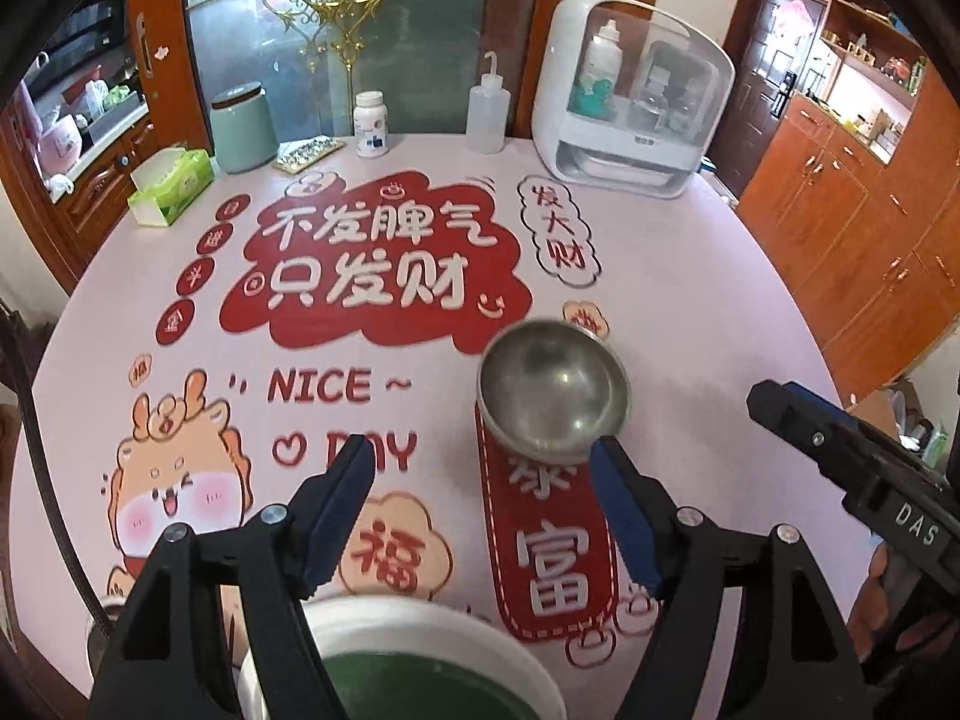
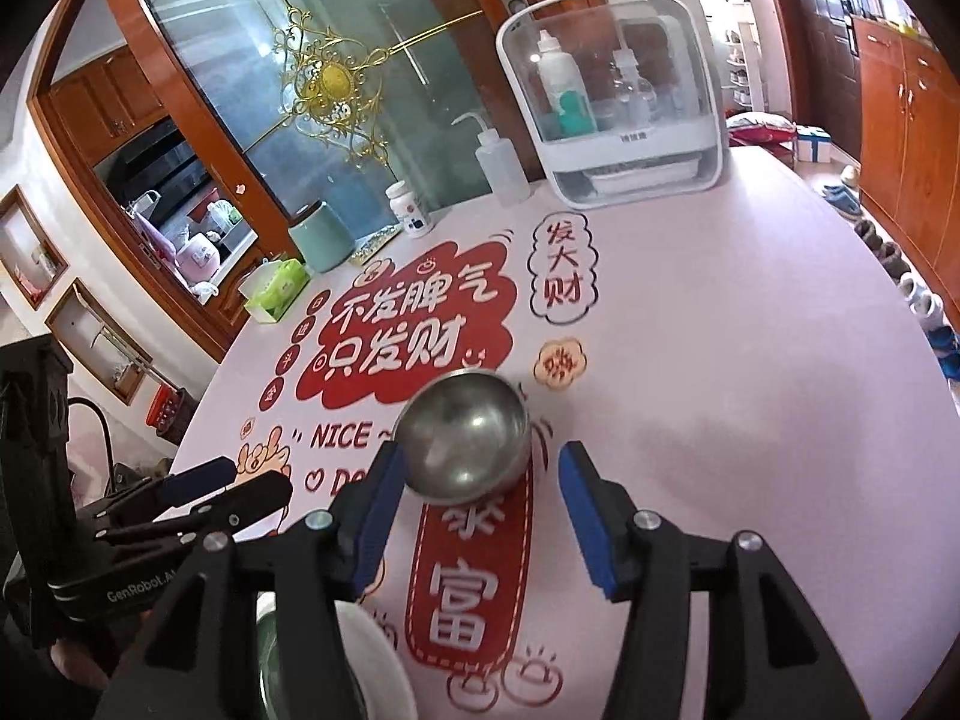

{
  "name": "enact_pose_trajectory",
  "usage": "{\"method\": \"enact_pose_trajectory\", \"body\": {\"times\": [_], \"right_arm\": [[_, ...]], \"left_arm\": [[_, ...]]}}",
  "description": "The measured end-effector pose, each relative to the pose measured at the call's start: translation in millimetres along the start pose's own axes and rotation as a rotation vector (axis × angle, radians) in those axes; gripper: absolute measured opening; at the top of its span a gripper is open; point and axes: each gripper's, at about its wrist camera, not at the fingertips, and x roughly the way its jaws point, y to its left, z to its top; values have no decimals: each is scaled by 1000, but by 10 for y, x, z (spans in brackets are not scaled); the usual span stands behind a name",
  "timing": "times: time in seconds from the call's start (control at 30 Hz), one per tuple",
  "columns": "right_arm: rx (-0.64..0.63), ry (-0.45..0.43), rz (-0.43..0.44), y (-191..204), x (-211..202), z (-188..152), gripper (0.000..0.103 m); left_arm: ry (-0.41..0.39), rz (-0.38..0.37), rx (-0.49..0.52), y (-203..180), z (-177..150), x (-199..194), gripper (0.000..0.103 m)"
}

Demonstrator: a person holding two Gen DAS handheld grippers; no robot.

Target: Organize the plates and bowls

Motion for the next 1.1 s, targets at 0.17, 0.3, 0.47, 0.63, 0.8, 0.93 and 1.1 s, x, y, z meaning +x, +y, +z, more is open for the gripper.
{"method": "enact_pose_trajectory", "body": {"times": [0.17,0.3,0.47,0.63,0.8,0.93,1.1], "right_arm": [[1,26,14,-67,196,51,54],[24,64,31,-137,401,52,54],[38,114,48,-243,633,48,54],[69,164,76,-348,813,1,54],[86,203,99,-389,950,-45,53],[108,231,113,-415,1050,-89,53],[123,256,130,-419,1131,-137,51]], "left_arm": [[-21,4,-13,-38,154,114,73],[-3,12,-13,-67,205,293,73],[33,27,-30,-74,219,575,73],[72,42,-42,-52,221,857,73],[117,48,-61,-24,193,1076,73],[161,36,-68,-8,166,1230,68],[214,33,-84,11,128,1377,54]]}}
